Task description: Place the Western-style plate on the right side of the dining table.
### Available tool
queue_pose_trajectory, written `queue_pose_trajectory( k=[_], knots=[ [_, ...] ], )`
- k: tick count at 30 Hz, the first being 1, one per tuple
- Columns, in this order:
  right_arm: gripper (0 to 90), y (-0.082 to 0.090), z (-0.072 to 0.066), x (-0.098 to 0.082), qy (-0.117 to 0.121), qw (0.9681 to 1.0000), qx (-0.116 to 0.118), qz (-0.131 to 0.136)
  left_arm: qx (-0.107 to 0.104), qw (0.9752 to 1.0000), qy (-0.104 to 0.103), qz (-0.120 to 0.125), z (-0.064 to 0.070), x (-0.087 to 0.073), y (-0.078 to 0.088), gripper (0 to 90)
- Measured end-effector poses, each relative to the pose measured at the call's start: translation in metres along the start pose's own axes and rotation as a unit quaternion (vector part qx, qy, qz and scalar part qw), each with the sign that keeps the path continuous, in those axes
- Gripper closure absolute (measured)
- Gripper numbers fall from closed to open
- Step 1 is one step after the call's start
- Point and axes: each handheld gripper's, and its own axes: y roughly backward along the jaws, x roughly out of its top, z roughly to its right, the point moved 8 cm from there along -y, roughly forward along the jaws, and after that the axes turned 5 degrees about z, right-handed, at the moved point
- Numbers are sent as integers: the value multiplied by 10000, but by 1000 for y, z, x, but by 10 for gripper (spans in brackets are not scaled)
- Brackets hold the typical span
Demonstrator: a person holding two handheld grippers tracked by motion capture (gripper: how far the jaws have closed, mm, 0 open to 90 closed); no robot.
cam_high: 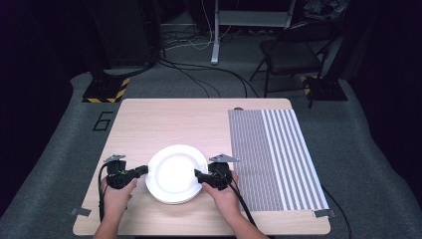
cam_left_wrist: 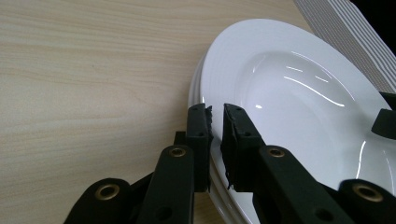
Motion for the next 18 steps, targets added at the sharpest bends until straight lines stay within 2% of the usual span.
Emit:
queue_pose_trajectory(
  k=[7, 11, 18],
  knots=[
    [437, -3, 1, 2, -111, 9998, -82, 159, 1, 10000, 5, -30, 1, -2, 1, 811],
    [444, -2, 3, 5, -328, 9992, 80, 194, -5, 10000, 22, -18, 2, -3, 2, 811],
    [462, -2, 6, 5, -500, 9984, 231, 99, -23, 10000, 43, -2, 2, -3, 2, 812]
  ],
)
